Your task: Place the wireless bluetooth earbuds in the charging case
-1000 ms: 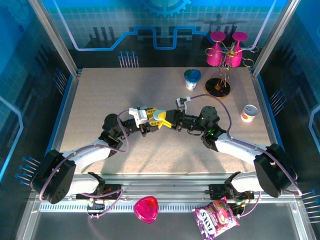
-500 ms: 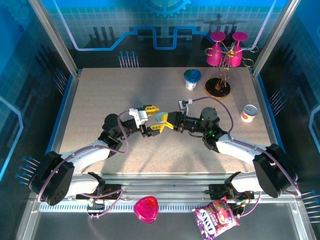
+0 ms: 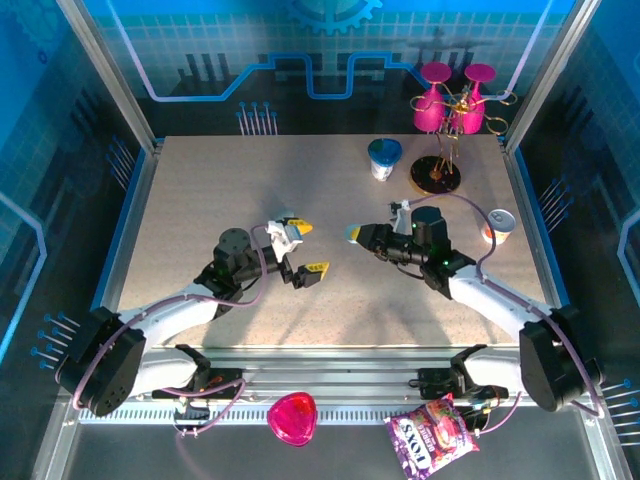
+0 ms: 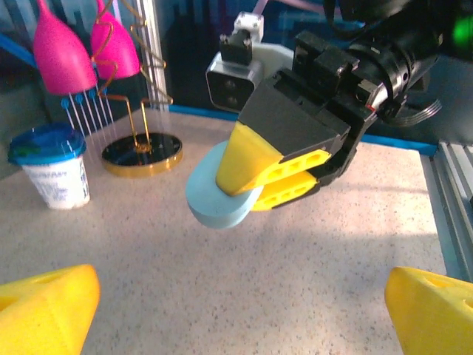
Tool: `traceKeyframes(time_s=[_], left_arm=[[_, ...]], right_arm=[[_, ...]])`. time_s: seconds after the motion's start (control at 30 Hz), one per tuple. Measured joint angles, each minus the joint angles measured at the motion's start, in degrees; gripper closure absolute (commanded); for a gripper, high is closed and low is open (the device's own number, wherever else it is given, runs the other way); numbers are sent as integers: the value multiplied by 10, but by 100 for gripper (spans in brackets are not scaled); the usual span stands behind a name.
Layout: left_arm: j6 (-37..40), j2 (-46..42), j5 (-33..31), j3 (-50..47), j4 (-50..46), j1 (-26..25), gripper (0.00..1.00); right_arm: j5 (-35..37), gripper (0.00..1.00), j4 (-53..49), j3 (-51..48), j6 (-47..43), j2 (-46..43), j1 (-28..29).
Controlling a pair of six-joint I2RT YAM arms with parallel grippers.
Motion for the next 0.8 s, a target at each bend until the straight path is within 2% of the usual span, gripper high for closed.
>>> traceKeyframes(time_s=[0.23,0.53,0.8], left_arm=[[0,48,-28,0,-13,-20,1],[0,114,-52,0,-12,-25,1],[0,164,-53,0,15,-29,1]], right_arm=[[58,83,-46,55,-67,89,-1],[92,85,-51,112,-80,213,-1],[103,84,-55,138,-88,271,-3]])
